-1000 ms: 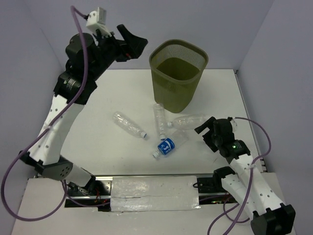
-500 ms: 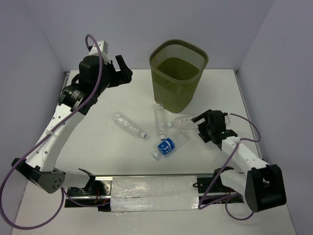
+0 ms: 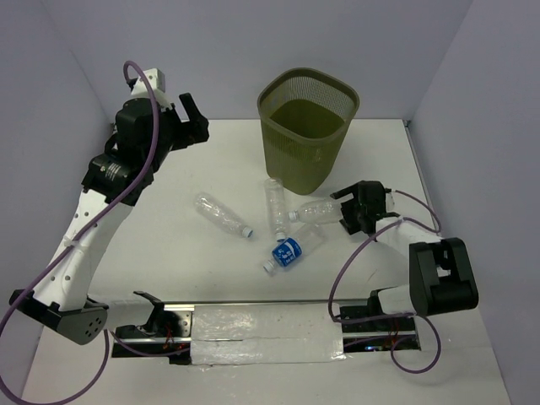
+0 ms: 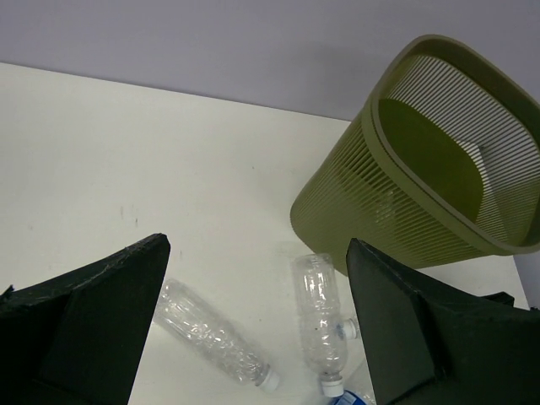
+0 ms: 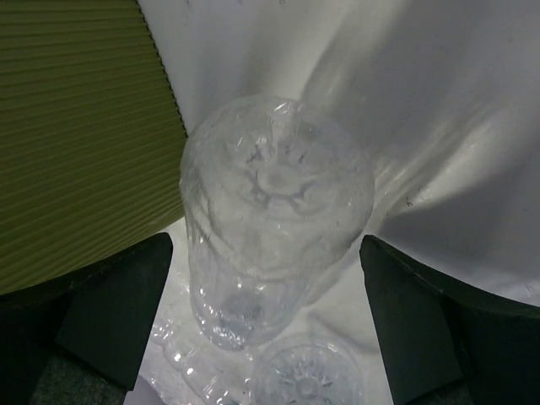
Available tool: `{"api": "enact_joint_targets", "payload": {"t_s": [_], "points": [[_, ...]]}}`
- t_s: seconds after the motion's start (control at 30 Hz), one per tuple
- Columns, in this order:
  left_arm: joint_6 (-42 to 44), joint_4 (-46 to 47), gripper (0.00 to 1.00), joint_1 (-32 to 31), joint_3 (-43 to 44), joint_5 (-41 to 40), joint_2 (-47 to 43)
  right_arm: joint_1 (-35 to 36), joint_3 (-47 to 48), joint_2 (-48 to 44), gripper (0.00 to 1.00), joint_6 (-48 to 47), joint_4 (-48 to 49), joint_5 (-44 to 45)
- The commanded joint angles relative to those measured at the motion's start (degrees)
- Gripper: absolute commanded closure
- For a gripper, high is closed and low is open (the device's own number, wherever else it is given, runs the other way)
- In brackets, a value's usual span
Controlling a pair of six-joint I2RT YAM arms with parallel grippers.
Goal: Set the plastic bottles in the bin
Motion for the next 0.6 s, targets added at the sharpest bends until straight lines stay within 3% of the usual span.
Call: {"api": "enact_joint_targets", "payload": {"t_s": [0.0,0.13,0.17,0.33,0.57], "points": [[2.4,0.1,0.01,0.8,0.3,-2.0,-0.9,-0.5,1.1,2.7,0.01,1.5,5.4,-1.2],[2.2,0.1,0.01,1.2,-0.4,-1.5,-1.3,-0.7,2.6,5.3,0.11,2.6,4.0,0.2],[2.1,0.2,0.01,1.2,-0.7,-1.3,-1.5,-0.7,2.8,5.8,0.2,2.9,3.6,0.6],[2.1,-0.2,0.01,1.3,-1.5,-1.6,-1.8,-0.8,4.1,2.5,0.43,1.5,-0.6,5.4],[0.4,-2.5,0.01,2.0,-0.9,-1.7,-0.9,-2.2,8.9,-16.5,0.46,-8.4,-13.6,18.6]]}}
